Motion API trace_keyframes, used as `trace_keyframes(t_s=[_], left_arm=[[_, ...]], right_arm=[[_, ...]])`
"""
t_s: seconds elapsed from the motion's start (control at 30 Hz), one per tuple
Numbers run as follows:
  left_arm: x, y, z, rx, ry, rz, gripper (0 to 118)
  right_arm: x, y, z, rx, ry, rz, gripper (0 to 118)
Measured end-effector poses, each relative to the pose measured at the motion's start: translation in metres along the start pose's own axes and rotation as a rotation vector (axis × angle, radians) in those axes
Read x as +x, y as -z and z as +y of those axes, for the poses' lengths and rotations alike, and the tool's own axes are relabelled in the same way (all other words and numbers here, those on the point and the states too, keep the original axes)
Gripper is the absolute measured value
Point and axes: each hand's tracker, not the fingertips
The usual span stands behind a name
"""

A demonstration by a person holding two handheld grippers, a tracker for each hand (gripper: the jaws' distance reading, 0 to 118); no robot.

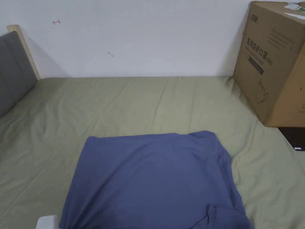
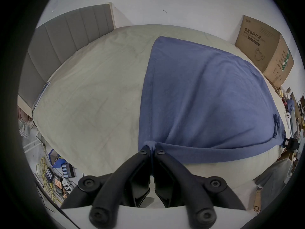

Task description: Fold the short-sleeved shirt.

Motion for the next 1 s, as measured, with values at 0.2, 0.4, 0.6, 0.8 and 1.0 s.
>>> trace_keyframes(t_s=[0.2, 0.4, 0.6, 0.8, 1.0], left_arm=[[0.004, -0.036, 0.018, 0.055, -0.013, -0.008, 98], [0.02, -0.107, 0.064, 0.379, -0.033, -0.037, 107], [0.044, -0.162, 0.099, 0.652, -0.008, 0.007, 104], [0.06, -0.179, 0.108, 0.787, -0.009, -0.008, 62], [0.07, -0.177, 0.104, 0.772, 0.021, -0.075, 0]], right_arm=[[-0.023, -0.034, 0.032, 0.09, -0.116, -0.075, 81], [-0.064, -0.102, 0.097, 0.389, -0.199, -0.014, 84], [-0.106, -0.157, 0.132, 0.682, -0.274, -0.067, 84], [-0.14, -0.182, 0.134, 0.804, -0.354, -0.156, 71], [-0.142, -0.178, 0.133, 0.807, -0.352, -0.113, 0]])
